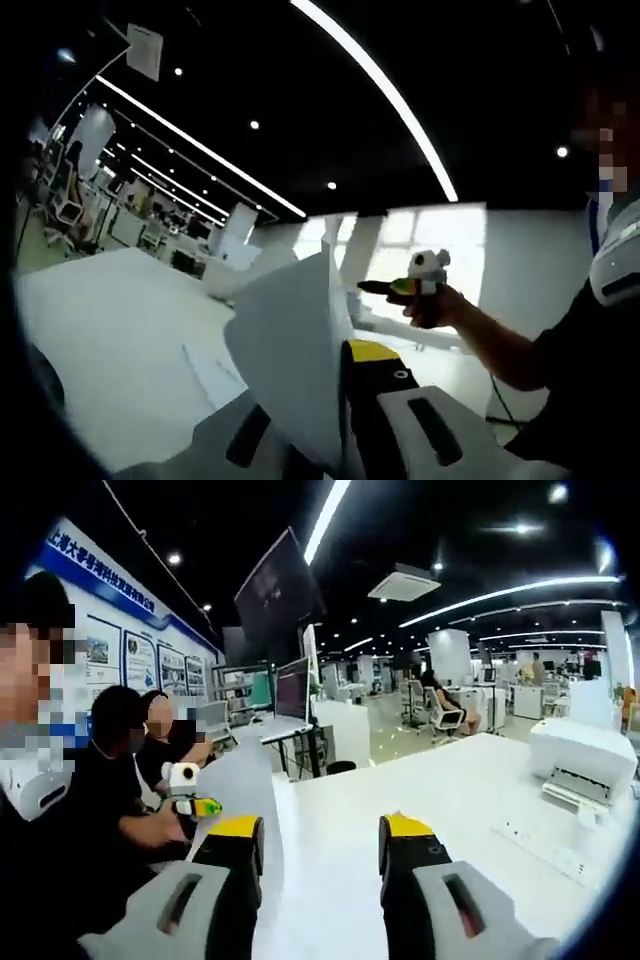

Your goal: Organize the stack of printing papers by aligning and flattening the scattered papers on the table

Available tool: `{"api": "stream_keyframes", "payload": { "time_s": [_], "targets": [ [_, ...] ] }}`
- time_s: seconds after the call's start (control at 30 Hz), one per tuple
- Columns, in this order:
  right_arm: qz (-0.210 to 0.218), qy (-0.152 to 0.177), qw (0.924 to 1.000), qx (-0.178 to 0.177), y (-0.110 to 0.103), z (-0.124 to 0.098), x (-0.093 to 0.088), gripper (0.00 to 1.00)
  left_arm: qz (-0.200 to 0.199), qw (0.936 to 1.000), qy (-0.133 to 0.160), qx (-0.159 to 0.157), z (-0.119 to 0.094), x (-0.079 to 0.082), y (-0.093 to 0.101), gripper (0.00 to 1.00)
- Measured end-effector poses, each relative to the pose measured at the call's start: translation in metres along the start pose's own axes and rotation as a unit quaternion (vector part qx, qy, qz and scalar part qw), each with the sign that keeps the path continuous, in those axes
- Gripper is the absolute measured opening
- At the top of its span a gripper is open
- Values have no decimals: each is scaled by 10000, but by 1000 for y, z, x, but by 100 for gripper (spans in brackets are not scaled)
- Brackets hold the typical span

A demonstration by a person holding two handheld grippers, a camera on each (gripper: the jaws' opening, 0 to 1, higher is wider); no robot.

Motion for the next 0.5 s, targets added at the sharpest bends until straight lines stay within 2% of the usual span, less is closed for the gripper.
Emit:
{"api": "stream_keyframes", "payload": {
  "time_s": [0.17,0.4,0.43,0.5],
  "targets": [
    [-153,50,9993,-336,-5,-11,-9,41,-130,9989,153,421,-7,-4,-21,6],
    [-135,187,9984,-516,-12,-18,-18,42,-206,9979,190,591,-11,-8,-32,6],
    [-163,189,9973,-695,-15,-23,-25,42,-231,9974,304,612,-14,-9,-36,6],
    [-163,199,9967,-764,-17,-26,-30,43,-219,9972,365,609,-15,-9,-34,6]
  ]
}}
Point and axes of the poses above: the point that each gripper's makers call its tool centre point, and the gripper's own axes: z roughly forward along the fingers, y roughly to its right, x roughly out of its top, the point moved 7 cm from there along -z, roughly backward along the fingers, and after that the axes turned 9 degrees about -y, right-handed, at the moved point
